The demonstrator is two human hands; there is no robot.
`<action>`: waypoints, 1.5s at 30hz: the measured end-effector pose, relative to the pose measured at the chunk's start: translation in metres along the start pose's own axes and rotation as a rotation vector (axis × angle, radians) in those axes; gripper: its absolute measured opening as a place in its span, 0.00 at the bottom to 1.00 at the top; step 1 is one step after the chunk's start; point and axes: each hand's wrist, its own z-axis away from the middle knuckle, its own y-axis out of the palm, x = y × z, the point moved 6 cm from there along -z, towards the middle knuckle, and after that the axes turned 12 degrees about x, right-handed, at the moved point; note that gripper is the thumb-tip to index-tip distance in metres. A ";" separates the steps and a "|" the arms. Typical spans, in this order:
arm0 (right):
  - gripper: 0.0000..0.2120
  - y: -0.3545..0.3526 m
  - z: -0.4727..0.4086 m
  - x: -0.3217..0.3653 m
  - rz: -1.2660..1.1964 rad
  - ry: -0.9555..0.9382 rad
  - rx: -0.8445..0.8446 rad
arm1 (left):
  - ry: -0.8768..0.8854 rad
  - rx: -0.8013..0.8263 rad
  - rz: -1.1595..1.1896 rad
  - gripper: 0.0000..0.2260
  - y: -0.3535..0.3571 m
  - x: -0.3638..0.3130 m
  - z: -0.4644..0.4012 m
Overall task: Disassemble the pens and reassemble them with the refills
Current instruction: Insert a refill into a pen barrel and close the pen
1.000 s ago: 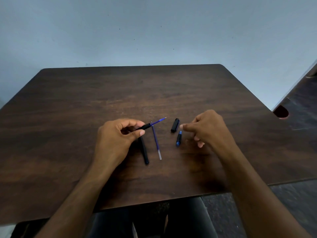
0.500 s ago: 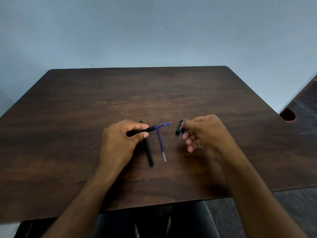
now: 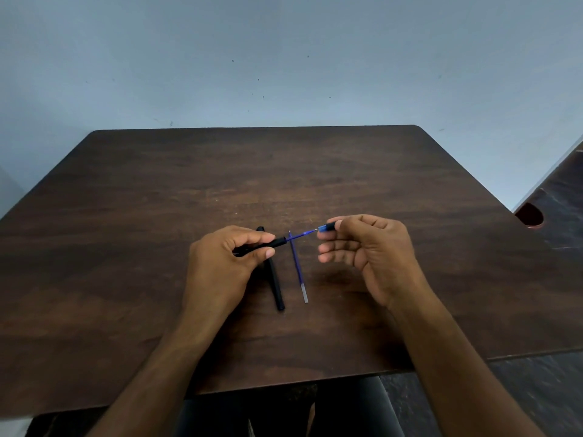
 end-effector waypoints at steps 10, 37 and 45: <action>0.06 0.008 -0.005 -0.011 0.028 0.039 0.034 | -0.011 0.030 -0.009 0.12 0.003 -0.002 -0.001; 0.05 0.027 -0.006 -0.015 0.173 0.088 0.137 | 0.050 0.025 0.024 0.11 0.005 -0.005 0.001; 0.16 0.027 -0.005 -0.012 0.308 0.138 0.119 | 0.054 0.017 0.031 0.11 0.004 -0.004 0.002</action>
